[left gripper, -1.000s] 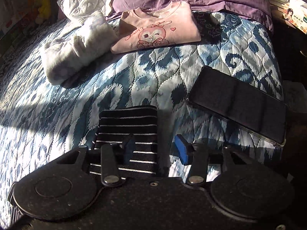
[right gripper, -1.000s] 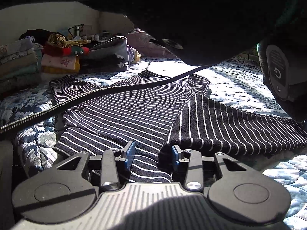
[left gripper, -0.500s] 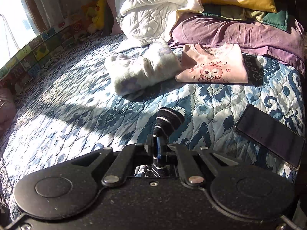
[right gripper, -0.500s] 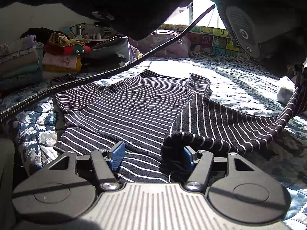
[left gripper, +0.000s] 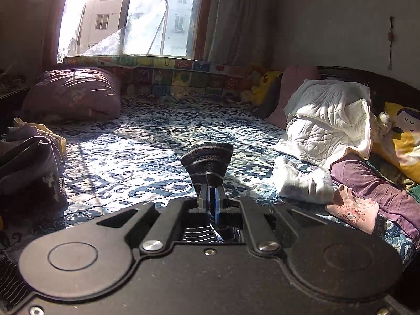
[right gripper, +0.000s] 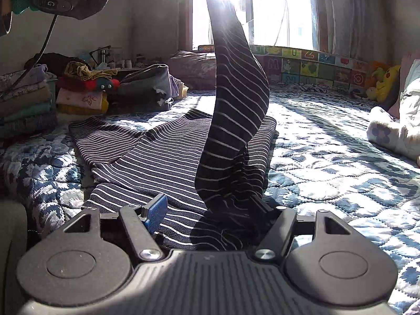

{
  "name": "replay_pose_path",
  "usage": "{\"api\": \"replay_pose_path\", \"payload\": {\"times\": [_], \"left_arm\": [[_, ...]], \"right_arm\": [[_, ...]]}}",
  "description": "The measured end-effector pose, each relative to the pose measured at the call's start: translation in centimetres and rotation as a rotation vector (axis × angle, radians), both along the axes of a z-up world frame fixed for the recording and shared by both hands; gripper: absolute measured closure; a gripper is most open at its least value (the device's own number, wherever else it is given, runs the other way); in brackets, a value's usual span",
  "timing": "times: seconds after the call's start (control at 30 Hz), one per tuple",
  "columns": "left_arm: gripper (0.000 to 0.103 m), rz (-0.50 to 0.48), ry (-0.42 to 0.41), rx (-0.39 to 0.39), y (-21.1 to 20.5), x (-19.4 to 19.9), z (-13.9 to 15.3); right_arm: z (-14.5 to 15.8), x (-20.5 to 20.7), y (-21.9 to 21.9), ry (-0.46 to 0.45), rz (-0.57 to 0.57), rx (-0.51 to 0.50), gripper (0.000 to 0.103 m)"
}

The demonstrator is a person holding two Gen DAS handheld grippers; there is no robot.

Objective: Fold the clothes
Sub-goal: 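Lift the pants edge with the left tool and fold it toward the right tool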

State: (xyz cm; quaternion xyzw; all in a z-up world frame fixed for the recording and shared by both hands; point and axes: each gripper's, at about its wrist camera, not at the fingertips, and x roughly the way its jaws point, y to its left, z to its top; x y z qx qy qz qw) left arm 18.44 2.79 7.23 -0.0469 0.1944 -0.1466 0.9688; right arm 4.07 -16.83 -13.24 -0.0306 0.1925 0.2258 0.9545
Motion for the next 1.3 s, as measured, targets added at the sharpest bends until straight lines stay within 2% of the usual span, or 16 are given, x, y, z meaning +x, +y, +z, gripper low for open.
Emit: {"api": "replay_pose_path", "payload": {"times": [0.1,0.13,0.3,0.37,0.47,0.53,0.63,0.73,0.83,1.0,1.17,1.3], "left_arm": [[0.101,0.088,0.042,-0.1,5.1,-0.9,-1.9],[0.101,0.125,0.068,-0.14,7.3,-1.3,-3.2],[0.101,0.244,0.205,-0.239,12.8,-1.4,-10.1],[0.101,0.284,0.249,-0.324,14.8,-1.4,-12.7],[0.101,0.33,0.273,-0.425,17.0,-2.2,-15.3],[0.101,0.345,0.273,-0.483,18.3,-2.9,-16.4],[0.101,0.36,0.264,-0.508,19.1,-3.2,-16.7],[0.101,0.361,0.261,-0.533,19.6,-2.9,-16.5],[0.101,0.34,0.248,-0.544,19.4,-2.7,-15.9],[0.101,0.295,0.203,-0.531,18.2,-2.9,-14.1],[0.101,0.254,0.177,-0.534,16.3,-3.0,-12.1],[0.101,0.201,0.156,-0.504,13.7,-1.4,-10.1]], "right_arm": [[-0.1,-1.0,-0.4,0.0,0.015,-0.019,0.032],[-0.2,-1.3,-0.6,0.005,0.021,-0.026,0.032],[-0.2,-1.3,-0.5,-0.005,0.015,-0.022,0.032],[0.0,-1.1,-0.4,-0.024,0.014,-0.019,0.032],[0.5,-0.4,-0.1,-0.06,0.021,-0.004,0.032],[0.3,0.3,0.0,-0.059,0.019,0.017,0.026],[-1.3,2.3,1.0,0.116,0.074,-0.04,0.023],[-1.2,1.8,2.1,0.093,0.123,-0.165,0.022],[0.5,1.5,1.6,0.057,0.139,-0.158,0.024],[2.1,3.9,1.2,0.023,0.167,-0.078,0.024],[0.9,5.8,2.9,0.043,0.255,-0.141,0.023],[0.3,4.9,3.8,0.04,0.303,-0.185,0.024]]}}
